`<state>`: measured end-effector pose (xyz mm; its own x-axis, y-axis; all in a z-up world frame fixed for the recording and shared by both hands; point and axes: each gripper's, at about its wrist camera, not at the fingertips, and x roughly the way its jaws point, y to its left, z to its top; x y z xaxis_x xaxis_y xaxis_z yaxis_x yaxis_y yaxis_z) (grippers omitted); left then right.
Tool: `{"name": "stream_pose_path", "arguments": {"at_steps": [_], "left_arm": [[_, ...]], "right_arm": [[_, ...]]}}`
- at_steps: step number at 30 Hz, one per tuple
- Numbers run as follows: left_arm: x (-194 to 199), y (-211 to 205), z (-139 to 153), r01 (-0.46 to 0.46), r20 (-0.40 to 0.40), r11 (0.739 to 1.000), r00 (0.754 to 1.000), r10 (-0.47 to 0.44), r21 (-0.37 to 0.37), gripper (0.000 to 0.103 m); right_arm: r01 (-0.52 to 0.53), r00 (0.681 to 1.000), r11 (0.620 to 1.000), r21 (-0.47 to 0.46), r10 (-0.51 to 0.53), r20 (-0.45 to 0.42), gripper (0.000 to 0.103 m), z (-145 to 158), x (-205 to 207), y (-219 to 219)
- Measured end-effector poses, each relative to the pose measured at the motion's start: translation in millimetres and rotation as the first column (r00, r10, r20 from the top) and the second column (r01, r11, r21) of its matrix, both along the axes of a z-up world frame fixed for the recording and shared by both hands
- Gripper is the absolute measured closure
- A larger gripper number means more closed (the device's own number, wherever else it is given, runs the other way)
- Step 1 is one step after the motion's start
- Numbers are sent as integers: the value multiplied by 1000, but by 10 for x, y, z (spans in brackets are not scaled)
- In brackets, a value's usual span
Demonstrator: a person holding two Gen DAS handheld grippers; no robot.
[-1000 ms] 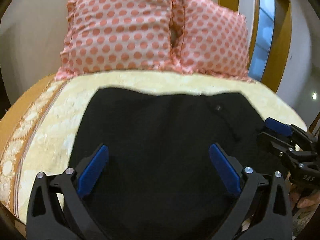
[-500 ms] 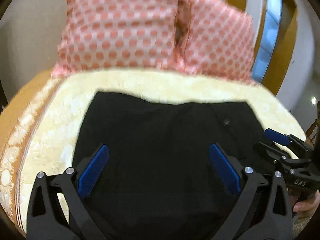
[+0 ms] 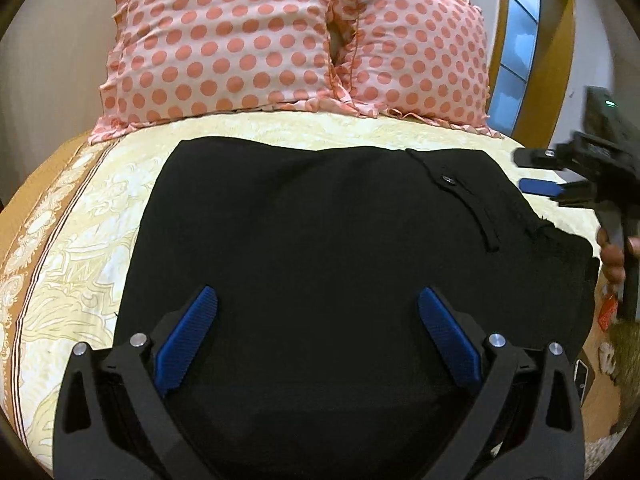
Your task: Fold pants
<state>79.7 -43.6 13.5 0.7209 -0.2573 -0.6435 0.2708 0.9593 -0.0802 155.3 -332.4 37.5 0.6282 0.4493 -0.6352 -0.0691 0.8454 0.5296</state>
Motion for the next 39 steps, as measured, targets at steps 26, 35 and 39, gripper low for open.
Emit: {"name": "stream_pose_path", "arguments": {"at_steps": [26,35,39], "left_arm": [[12,17,1,16,16,999,1000,-15,-31,2],[12,19,1,16,16,999,1000,-16,-32,2],[10,11,1,16,16,999,1000,-15,-30,2]], "right_arm": [[-151,981,947,-283,180,78,71,-57,-13,403],[-179,968,921,-347,228,108,73,5,-77,493],[-173,982,958,-230,186,35,57,-133,81,338]]}}
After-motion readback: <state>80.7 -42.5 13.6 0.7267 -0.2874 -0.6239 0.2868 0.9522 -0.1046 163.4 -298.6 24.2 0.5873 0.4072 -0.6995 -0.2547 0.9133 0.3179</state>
